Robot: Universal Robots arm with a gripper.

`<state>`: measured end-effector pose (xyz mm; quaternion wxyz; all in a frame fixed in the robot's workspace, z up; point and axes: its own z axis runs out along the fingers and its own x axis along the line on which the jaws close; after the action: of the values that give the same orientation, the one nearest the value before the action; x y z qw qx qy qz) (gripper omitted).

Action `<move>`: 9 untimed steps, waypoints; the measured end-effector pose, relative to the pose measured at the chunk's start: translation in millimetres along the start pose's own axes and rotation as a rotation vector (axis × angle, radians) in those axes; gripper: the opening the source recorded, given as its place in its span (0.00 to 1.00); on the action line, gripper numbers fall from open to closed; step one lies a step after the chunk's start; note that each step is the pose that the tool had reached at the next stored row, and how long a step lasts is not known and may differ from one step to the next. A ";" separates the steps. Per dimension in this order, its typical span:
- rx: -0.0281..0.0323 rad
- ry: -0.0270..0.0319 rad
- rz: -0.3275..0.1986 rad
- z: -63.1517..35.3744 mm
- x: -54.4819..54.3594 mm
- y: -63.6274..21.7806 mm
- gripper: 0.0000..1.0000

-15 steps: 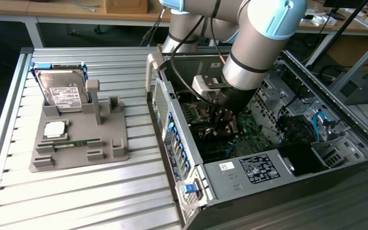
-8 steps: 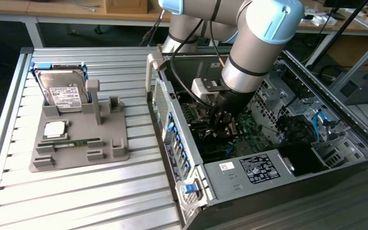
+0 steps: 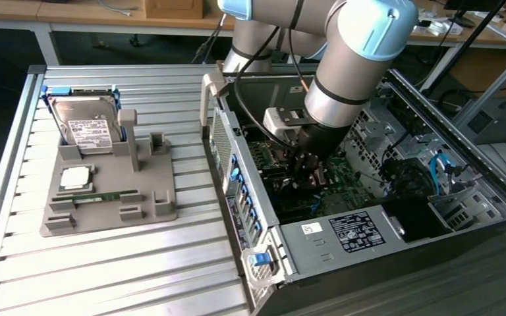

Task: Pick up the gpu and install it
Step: 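Insert the gpu into the slot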

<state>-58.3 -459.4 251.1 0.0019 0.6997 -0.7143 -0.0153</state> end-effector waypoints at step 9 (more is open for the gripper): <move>0.0000 -0.0001 0.000 0.5 0.0 0.0 0.27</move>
<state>-58.3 -459.4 250.7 0.0019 0.6997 -0.7143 -0.0154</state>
